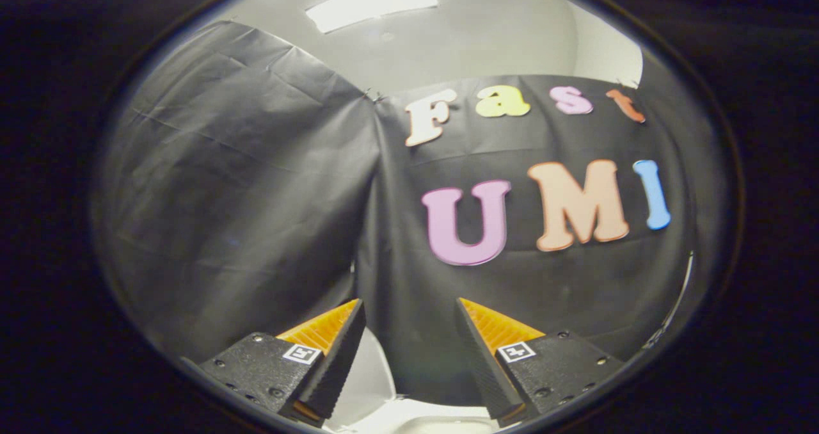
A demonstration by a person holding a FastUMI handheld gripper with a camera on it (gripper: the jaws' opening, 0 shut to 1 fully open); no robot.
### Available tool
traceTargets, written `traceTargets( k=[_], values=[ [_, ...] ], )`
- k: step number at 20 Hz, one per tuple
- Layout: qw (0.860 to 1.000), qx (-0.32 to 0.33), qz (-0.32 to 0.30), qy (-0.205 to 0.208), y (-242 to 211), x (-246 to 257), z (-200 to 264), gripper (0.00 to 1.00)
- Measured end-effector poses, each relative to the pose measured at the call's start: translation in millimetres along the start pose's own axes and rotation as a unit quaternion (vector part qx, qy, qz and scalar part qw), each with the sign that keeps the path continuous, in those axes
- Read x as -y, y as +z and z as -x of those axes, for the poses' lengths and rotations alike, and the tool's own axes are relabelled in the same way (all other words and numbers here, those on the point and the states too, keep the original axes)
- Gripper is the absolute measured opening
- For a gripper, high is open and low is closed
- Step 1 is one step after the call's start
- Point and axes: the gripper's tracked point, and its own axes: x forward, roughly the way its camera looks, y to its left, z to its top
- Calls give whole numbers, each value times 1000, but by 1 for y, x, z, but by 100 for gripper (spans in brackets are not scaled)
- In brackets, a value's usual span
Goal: Open the toilet lid.
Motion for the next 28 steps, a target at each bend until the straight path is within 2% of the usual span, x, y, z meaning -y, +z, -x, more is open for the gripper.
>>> traceTargets(
  k=[3,7,10,15,20,28],
  values=[
    [999,16,-11,-33,12,44,30,84],
    [996,30,-29,-81,6,97,79,82],
    [991,20,-20,-130,-5,136,115,81],
    [985,-7,-15,-174,-26,175,163,81],
    [981,-19,-14,-193,-38,187,187,80],
    [981,-25,-30,-191,-48,186,186,80]
  ],
)
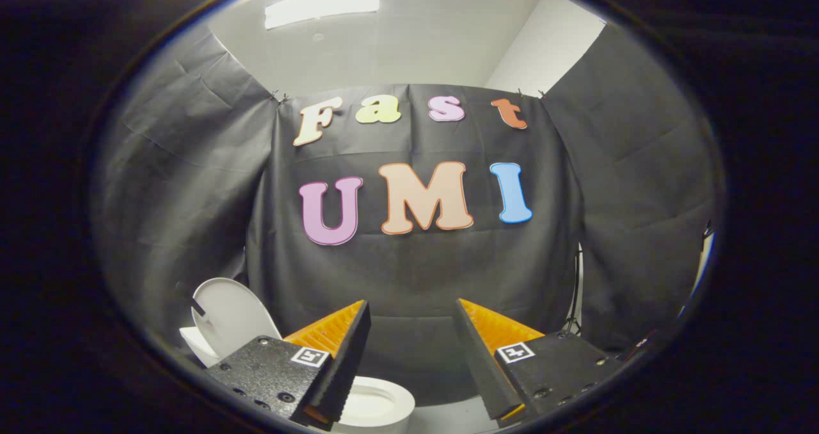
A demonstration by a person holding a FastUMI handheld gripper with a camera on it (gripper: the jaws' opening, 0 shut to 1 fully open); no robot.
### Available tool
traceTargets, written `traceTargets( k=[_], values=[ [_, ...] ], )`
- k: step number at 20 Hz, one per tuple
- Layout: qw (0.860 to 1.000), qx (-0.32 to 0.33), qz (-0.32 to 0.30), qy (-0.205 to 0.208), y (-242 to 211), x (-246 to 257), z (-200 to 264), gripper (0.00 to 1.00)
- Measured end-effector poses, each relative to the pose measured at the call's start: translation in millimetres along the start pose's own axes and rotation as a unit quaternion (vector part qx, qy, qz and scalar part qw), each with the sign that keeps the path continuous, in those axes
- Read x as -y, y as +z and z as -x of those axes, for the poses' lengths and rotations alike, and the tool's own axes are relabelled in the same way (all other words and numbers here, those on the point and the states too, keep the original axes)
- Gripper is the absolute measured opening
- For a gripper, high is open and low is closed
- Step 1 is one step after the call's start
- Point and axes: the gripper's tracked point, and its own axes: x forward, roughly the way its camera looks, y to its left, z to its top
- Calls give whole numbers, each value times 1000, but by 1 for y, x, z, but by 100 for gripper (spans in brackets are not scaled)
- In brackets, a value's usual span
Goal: Open the toilet lid.
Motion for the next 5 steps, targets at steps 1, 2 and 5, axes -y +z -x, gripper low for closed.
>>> traceTargets(
  k=[1,2,5],
  values=[
    [1000,-3,0,3,-1,-2,0,80],
    [1000,-5,1,5,-4,-6,1,80],
    [1000,-12,4,10,-6,-11,0,80]
  ],
)
